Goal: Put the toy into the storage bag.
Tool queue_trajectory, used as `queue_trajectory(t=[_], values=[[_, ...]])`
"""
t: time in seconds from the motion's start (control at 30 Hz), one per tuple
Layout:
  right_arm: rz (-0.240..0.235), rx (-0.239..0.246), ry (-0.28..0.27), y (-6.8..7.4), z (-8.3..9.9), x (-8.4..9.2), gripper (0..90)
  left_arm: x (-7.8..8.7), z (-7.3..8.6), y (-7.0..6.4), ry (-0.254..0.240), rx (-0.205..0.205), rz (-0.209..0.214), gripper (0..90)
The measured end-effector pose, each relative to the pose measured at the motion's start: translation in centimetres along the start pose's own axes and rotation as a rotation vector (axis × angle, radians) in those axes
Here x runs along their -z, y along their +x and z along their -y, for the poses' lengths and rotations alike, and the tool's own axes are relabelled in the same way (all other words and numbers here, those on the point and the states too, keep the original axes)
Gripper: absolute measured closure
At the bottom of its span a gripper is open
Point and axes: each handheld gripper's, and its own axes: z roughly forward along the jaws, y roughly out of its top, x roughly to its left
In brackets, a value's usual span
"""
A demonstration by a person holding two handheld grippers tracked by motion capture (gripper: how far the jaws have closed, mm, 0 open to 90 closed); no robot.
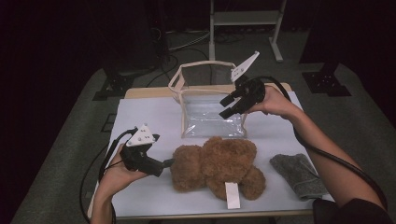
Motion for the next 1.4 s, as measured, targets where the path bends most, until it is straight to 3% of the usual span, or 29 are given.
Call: queue_trajectory(t=[0.2,0.43,0.77,1.4], values=[[0.003,0.012,0.017,-0.4,-0.8,0.0,38.7,0.1,0.1,0.0,-0.009,0.01,-0.001,5.4],[0.0,0.024,0.04,-0.9,-1.8,-0.1,38.8,0.0,0.5,0.3,0.023,0.01,-0.005,5.4],[-0.005,0.032,0.053,-1.6,-2.9,-0.3,38.8,0.0,0.5,0.5,0.025,0.009,0.0,5.4],[0.018,0.045,0.082,-3.8,-4.9,-0.9,39.2,0.2,1.3,1.0,0.04,0.036,-0.008,5.4]])
